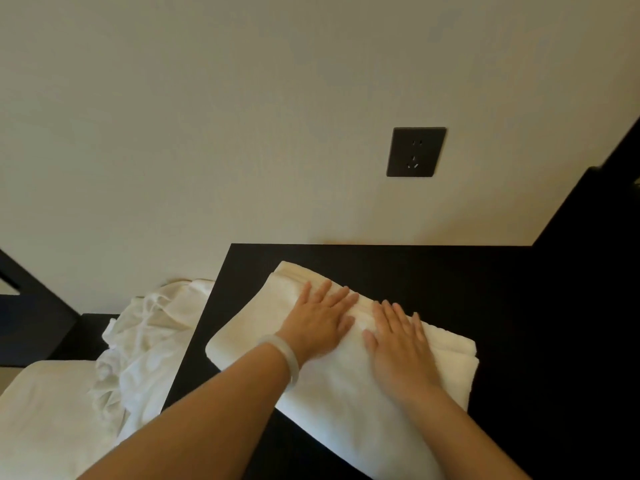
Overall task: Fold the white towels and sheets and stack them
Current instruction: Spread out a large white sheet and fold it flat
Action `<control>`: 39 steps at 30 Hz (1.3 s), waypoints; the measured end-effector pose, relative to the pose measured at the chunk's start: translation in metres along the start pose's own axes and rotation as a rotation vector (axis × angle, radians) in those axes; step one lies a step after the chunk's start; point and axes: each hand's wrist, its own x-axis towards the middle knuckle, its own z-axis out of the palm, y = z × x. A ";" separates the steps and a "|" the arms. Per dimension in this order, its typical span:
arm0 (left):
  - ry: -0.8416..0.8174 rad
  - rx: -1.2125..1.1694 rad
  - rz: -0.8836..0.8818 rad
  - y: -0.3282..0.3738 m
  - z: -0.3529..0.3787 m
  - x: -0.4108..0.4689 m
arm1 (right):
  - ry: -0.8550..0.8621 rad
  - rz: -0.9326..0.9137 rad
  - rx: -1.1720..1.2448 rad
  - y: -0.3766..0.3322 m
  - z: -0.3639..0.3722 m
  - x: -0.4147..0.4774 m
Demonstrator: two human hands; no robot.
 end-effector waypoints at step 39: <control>-0.078 -0.614 -0.207 -0.082 -0.039 -0.120 | -0.346 0.114 0.823 0.141 -0.081 0.022</control>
